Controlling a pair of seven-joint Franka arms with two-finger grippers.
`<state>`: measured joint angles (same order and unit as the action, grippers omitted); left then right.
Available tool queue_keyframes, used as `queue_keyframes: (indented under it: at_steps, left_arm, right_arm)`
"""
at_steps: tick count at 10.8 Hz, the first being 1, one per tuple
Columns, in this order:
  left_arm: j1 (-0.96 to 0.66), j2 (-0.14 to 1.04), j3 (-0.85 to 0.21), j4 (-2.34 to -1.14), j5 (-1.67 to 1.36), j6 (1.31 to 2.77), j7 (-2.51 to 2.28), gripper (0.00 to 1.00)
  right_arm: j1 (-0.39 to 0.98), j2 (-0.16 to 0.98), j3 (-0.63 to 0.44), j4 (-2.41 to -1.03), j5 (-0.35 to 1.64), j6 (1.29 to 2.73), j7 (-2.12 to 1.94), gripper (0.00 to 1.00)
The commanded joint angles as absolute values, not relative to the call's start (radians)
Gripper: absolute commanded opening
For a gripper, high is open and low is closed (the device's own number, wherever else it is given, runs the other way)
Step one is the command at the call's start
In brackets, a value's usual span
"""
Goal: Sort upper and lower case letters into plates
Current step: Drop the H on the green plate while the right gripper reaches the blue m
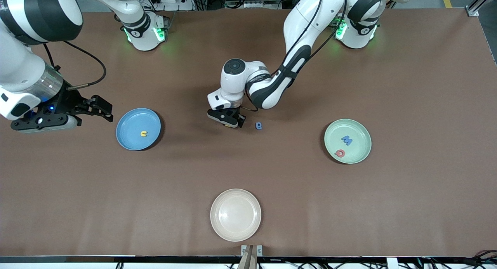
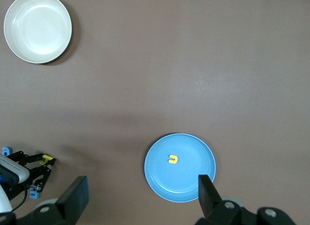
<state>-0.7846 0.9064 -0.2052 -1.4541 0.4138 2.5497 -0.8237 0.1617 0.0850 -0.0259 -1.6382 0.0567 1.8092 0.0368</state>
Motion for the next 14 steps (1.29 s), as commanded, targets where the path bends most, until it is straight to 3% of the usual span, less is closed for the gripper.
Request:
queue_keyframes:
  at_steps: [1, 8, 14]
  left_arm:
    - [-0.778, 0.881, -0.198, -1.463, 0.394, 2.444, -0.825, 0.0]
    - [-0.674, 0.769, -0.222, -1.454, 0.214, 2.205, -0.714, 0.0]
    - [-0.399, 0.65, -0.213, -1.495, 0.161, 1.936, -0.07, 0.0]
  right_arm:
    - [0.156, 0.08, -0.025, -1.623, 0.077, 1.793, 0.035, 1.0]
    - [0.172, 0.081, 0.012, -1.626, 0.077, 1.704, 0.087, 1.0]
    - [0.262, 0.116, 0.175, -1.681, 0.074, 1.77, 0.316, 1.0]
